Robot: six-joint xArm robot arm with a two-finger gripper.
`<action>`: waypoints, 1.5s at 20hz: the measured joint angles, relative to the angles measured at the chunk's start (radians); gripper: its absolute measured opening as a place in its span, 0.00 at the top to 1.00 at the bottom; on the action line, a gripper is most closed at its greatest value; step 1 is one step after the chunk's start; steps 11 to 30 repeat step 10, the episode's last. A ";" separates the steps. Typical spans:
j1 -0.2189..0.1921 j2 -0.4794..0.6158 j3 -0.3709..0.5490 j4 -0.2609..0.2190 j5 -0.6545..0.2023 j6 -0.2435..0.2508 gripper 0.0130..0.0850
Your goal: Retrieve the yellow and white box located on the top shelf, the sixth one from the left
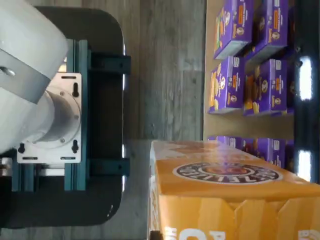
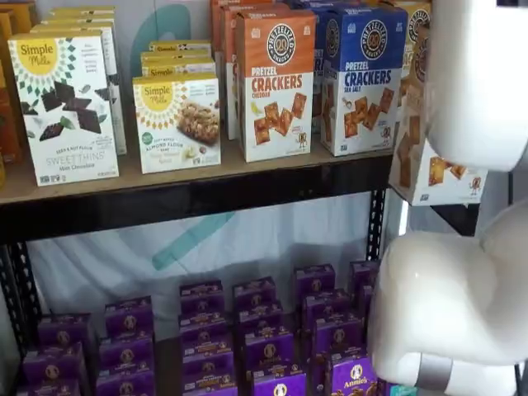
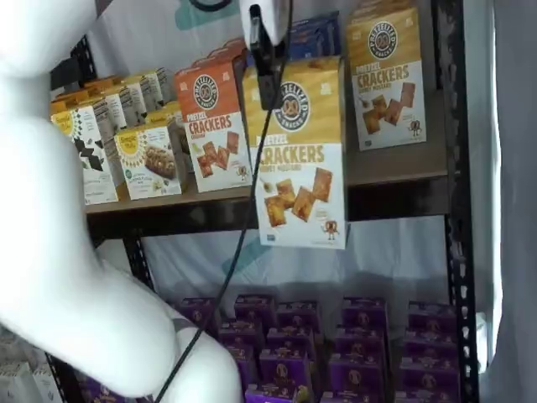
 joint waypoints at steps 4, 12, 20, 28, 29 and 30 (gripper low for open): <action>0.054 -0.036 0.023 0.002 0.024 0.056 0.33; 0.126 -0.079 0.064 0.006 0.022 0.131 0.33; 0.126 -0.079 0.064 0.006 0.022 0.131 0.33; 0.126 -0.079 0.064 0.006 0.022 0.131 0.33; 0.126 -0.079 0.064 0.006 0.022 0.131 0.33; 0.126 -0.079 0.064 0.006 0.022 0.131 0.33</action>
